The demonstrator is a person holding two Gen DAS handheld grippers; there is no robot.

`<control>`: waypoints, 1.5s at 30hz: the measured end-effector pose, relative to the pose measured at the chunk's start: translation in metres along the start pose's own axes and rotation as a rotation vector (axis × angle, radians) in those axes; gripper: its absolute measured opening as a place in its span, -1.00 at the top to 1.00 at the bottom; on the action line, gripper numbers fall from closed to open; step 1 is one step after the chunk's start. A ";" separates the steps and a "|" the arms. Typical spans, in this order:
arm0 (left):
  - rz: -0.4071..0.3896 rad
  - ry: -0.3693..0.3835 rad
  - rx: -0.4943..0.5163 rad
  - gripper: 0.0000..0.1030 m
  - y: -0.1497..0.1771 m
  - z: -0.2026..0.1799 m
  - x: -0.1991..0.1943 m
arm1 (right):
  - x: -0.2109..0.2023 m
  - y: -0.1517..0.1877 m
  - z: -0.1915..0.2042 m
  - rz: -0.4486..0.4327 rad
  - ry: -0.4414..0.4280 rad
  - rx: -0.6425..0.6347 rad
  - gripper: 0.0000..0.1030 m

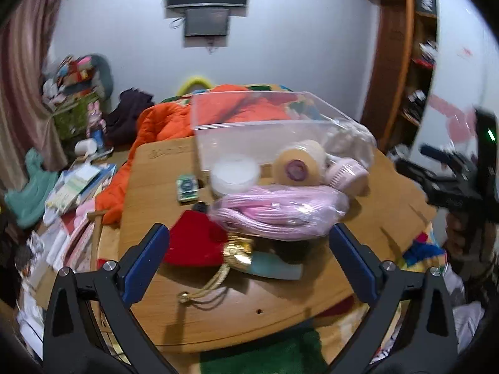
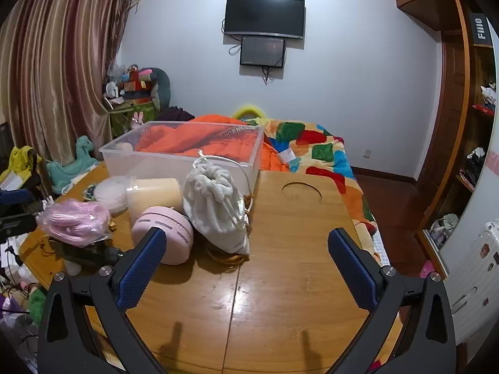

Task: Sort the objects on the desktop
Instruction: 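Reach the left tool to the pink rope bag while the right tool reaches the white pouch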

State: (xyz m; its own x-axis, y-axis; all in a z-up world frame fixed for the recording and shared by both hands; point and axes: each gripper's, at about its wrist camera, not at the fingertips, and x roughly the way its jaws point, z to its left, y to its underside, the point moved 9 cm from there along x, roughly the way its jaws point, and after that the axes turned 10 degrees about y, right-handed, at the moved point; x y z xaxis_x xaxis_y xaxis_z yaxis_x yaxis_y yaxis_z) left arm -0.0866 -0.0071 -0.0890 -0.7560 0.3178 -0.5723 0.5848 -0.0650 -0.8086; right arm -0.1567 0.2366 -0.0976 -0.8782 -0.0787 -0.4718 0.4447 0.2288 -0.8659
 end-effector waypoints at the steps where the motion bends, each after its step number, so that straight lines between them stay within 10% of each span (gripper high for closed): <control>1: 0.009 0.002 0.025 -1.00 0.001 -0.006 0.002 | 0.003 0.000 0.001 0.007 -0.003 -0.002 -1.00; 29: 0.100 0.040 0.148 -1.00 -0.043 -0.012 0.067 | 0.056 -0.012 0.020 0.138 -0.098 -0.016 -0.99; 37: 0.167 0.168 0.174 -0.47 -0.037 -0.021 0.076 | 0.080 -0.016 0.025 0.194 -0.192 0.028 -0.97; 45: 0.159 0.182 0.207 0.07 -0.040 -0.029 0.077 | 0.093 -0.010 0.034 0.236 -0.259 0.029 0.02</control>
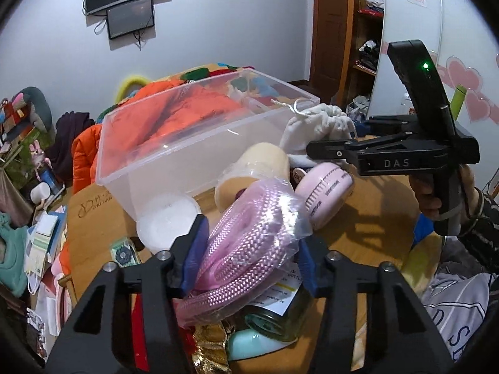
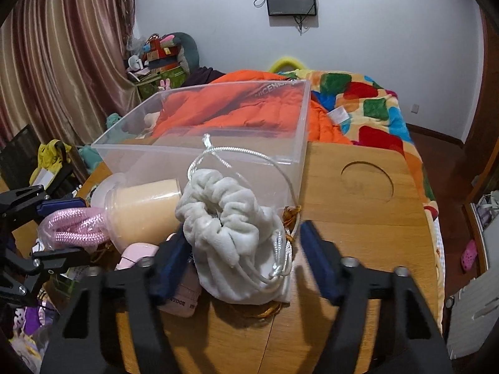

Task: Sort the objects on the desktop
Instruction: 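Reach the left tool to the pink rope bag while the right tool reaches the white pouch, then grasp the pink rope bag with the left tool while the right tool grasps the white drawstring pouch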

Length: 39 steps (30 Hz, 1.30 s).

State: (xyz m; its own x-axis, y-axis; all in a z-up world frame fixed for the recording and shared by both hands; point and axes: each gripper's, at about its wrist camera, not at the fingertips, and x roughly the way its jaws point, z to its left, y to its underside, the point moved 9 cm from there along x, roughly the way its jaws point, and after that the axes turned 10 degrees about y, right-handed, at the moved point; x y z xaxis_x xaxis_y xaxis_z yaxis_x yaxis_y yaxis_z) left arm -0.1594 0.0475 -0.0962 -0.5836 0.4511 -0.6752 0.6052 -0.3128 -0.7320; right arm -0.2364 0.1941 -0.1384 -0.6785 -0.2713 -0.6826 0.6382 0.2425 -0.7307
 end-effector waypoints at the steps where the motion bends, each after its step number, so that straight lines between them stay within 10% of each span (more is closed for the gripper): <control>1: -0.006 -0.004 -0.002 0.12 -0.002 0.001 -0.001 | 0.000 0.000 0.000 0.001 -0.011 0.008 0.08; 11: -0.046 -0.049 -0.040 0.49 -0.020 0.024 -0.013 | -0.011 -0.003 0.002 -0.026 0.000 -0.015 0.51; 39: -0.185 -0.065 -0.111 0.54 -0.060 0.035 -0.054 | -0.061 -0.042 -0.001 -0.145 -0.025 0.005 0.54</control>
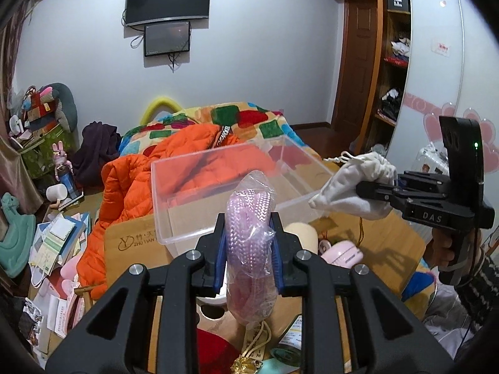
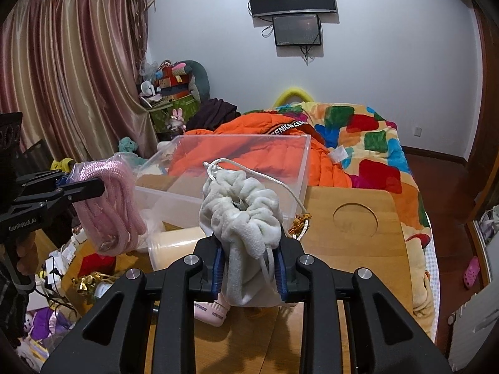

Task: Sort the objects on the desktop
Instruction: 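Grasp the pink rope bag with the left tool while the right tool grasps the white drawstring pouch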

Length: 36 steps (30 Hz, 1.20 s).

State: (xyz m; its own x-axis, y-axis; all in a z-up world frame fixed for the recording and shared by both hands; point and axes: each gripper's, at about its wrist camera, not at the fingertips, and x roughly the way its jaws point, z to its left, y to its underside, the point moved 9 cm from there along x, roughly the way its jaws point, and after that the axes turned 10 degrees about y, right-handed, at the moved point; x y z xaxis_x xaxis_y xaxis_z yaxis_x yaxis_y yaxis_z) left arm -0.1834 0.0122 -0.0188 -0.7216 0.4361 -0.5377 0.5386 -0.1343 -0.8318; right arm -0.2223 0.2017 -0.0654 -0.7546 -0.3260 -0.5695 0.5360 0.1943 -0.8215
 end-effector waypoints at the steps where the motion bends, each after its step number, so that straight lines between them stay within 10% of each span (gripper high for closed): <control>1: -0.007 0.001 -0.003 0.54 -0.002 0.001 -0.002 | -0.001 -0.001 0.000 -0.003 -0.001 0.000 0.54; 36: -0.096 -0.048 -0.102 0.54 -0.066 0.054 0.028 | 0.050 -0.051 0.016 -0.007 0.010 -0.048 0.54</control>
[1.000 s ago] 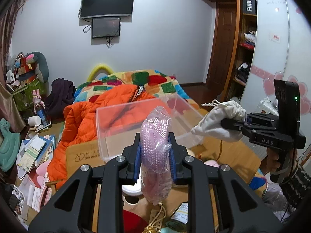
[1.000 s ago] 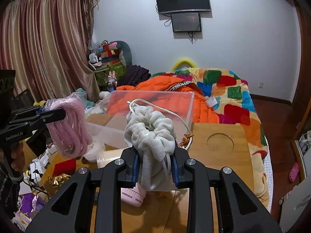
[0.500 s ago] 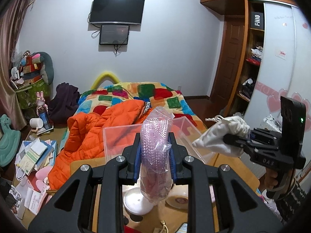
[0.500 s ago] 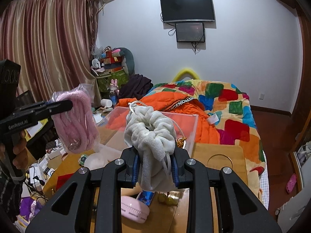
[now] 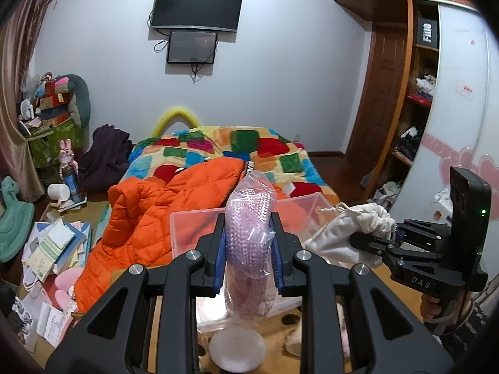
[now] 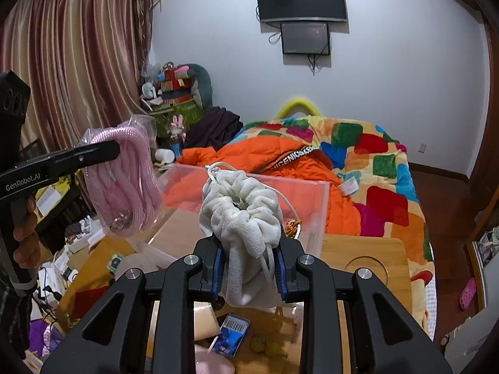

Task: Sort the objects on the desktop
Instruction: 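Grasp the pink rope bag with the left tool while the right tool grasps the white drawstring pouch, then lower both held items into the clear box and open both tools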

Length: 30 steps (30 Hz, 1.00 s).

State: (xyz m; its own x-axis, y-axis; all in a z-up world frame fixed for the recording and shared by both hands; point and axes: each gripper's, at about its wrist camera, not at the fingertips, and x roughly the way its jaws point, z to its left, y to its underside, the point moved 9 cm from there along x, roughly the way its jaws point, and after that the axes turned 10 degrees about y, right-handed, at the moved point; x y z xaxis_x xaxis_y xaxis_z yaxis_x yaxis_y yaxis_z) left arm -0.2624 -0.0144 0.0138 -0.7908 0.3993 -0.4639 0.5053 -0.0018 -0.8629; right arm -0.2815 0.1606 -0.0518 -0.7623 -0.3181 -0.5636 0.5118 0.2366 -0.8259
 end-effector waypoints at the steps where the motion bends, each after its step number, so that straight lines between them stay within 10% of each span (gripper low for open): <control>1: 0.001 -0.008 0.007 0.54 0.000 0.001 0.003 | 0.005 0.001 -0.001 0.007 0.001 0.001 0.54; 30: 0.146 -0.047 0.065 0.45 0.029 0.007 0.070 | 0.064 0.014 0.011 0.081 0.052 -0.082 0.40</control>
State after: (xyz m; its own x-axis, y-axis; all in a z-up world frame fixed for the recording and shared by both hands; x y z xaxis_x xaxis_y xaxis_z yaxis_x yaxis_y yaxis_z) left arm -0.3060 0.0071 -0.0450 -0.7266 0.3476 -0.5926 0.5936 -0.1166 -0.7963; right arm -0.3182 0.1333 -0.0999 -0.7404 -0.2472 -0.6251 0.5401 0.3347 -0.7721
